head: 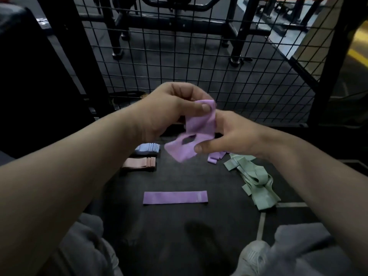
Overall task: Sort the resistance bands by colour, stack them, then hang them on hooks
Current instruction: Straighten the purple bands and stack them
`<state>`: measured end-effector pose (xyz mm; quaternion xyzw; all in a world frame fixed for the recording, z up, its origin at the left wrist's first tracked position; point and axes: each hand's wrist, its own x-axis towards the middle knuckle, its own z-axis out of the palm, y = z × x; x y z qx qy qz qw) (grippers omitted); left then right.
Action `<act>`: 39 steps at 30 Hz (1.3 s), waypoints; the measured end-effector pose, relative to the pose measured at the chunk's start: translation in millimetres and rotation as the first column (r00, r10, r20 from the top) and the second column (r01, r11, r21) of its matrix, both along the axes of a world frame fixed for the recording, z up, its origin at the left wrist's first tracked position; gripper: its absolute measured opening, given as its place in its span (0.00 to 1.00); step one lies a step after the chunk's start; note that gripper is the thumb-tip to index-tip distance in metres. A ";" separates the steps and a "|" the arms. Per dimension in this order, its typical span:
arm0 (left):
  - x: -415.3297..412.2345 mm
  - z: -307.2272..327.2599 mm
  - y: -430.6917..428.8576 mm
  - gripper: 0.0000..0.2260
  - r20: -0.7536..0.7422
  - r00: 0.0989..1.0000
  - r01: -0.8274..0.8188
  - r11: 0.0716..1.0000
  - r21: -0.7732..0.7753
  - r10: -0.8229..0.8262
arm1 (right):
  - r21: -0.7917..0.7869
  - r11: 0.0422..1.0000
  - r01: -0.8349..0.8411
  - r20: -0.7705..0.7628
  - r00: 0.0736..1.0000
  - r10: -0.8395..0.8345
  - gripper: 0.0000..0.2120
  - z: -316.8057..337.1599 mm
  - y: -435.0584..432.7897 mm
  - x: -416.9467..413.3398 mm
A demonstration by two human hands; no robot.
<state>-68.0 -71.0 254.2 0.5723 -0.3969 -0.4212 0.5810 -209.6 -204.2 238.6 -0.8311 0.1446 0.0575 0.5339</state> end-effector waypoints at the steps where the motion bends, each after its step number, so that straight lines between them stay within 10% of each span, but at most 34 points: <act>1: 0.8 2.2 1.2 0.04 0.008 1.000 0.002 1.000 -0.025 -0.002 | -0.021 1.000 -0.014 -0.013 1.000 0.014 0.20 -1.4 2.5 0.6; 6: 20.0 15.8 7.8 0.03 -0.017 0.981 -0.194 0.974 -0.118 0.193 | -0.069 0.997 0.020 -0.093 0.995 -0.026 0.13 -19.4 5.4 3.3; 17: 59.7 15.6 18.8 0.06 -0.234 0.764 -0.628 0.777 -0.050 0.602 | 0.453 0.880 0.145 -0.236 0.971 -0.038 0.14 -15.2 12.0 0.7; 26: 64.5 18.8 25.2 0.06 -0.228 0.623 -0.773 0.634 -0.033 0.748 | 0.172 0.973 0.156 -0.219 0.969 -0.116 0.27 -19.1 7.8 -3.6; 39: 85.0 12.4 35.2 0.07 -0.256 0.411 -0.865 0.463 0.192 0.875 | 0.690 0.639 0.340 -0.230 0.940 -0.251 0.17 -4.4 -10.4 -7.5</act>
